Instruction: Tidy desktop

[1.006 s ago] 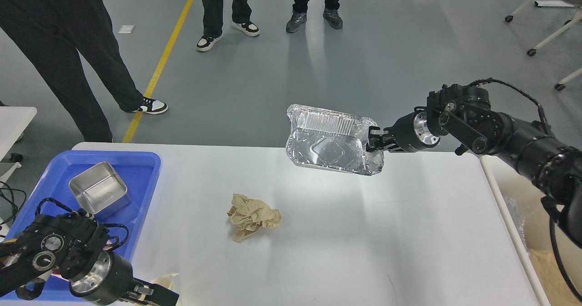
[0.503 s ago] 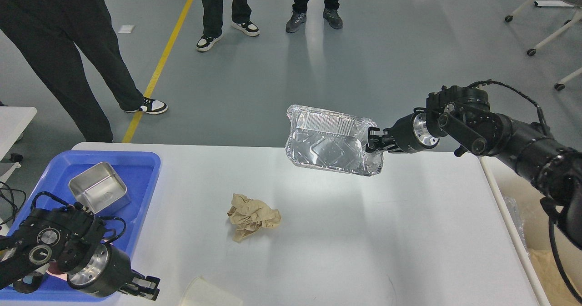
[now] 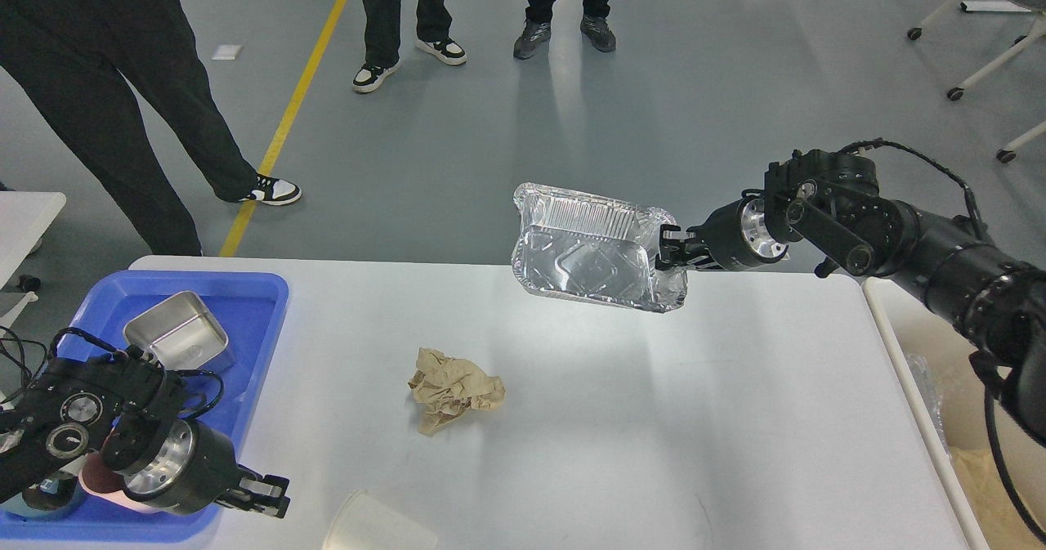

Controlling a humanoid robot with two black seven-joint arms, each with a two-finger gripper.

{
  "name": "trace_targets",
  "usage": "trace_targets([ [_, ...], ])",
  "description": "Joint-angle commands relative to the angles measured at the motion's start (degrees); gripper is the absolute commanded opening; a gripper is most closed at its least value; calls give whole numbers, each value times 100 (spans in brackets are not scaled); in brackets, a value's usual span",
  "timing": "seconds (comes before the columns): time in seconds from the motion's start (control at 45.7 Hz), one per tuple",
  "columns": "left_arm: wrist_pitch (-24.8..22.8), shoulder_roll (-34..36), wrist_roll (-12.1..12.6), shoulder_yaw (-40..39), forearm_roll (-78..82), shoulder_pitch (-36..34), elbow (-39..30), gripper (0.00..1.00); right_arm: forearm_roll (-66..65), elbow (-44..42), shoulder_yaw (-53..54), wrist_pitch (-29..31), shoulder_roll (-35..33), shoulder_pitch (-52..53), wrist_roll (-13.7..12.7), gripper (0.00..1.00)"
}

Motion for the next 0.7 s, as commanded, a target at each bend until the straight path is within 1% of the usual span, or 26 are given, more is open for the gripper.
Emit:
trace_targets([
  [0.0, 0, -36, 0, -202, -23, 6, 19, 14, 6, 1, -4, 0, 0, 1, 7, 0],
  [0.022, 0, -36, -9, -264, -41, 6, 27, 18, -2, -7, 5, 9, 0, 1, -2, 0],
  [0.066, 0, -36, -9, -396, -111, 6, 36, 31, -2, -7, -4, 0, 8, 1, -2, 0],
  [0.087, 0, -36, -9, -457, -190, 6, 45, 40, 6, 1, -4, 0, 9, 1, -2, 0],
  [0.131, 0, -1, -17, -536, -374, -3, 54, 63, -2, 1, -4, 0, 9, 9, 7, 0],
  [0.175, 0, 69, -9, -598, -585, -37, 80, 80, -2, 1, -4, 0, 8, 9, -2, 0],
  [0.219, 0, 139, -9, -607, -621, -90, 150, 86, -2, -7, -4, 9, 9, 9, -2, 0],
  [0.284, 0, 219, -9, -598, -612, -82, 326, 90, -2, -8, -4, 0, 8, 9, -2, 0],
  [0.416, 0, 70, 0, -502, -542, 85, 616, 92, -2, -8, -4, 0, 9, -17, -2, 0],
  [0.525, 0, -317, 0, -607, -472, 524, 871, 93, -2, -8, -4, -9, 9, -52, -2, 0],
  [0.678, 0, -958, -26, -607, -147, 621, 1152, 93, -2, -8, -4, -26, 9, -61, -2, 0],
])
